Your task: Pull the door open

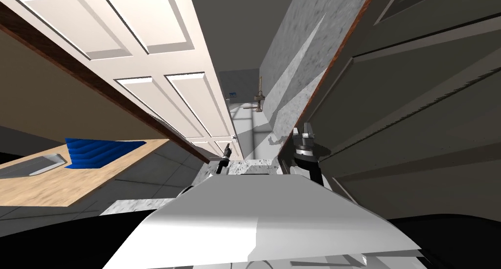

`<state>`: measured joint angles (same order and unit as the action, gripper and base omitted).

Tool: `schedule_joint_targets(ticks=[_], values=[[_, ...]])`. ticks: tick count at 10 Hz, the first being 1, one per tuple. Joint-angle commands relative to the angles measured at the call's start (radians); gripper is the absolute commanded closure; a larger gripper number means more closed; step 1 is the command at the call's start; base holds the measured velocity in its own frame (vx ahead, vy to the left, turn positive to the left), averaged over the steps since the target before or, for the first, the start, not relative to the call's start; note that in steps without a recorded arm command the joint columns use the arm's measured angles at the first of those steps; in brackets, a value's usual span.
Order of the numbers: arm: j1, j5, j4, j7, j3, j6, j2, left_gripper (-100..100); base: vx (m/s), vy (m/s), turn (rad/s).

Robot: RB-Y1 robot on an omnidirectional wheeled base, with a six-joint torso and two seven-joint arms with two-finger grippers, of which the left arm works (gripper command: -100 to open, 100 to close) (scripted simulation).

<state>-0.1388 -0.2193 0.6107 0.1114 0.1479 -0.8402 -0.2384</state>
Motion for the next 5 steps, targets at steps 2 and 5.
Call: schedule_joint_targets(ticks=[2,5], values=[[0.006,-0.008,-0.019,0.02,-0.012,-0.016,-0.022,-100,0.156,-0.03,-0.104],[0.024,-0.021,-0.041,0.054,-0.034,-0.037,-0.064,-100,0.212,-0.067,-0.146]])
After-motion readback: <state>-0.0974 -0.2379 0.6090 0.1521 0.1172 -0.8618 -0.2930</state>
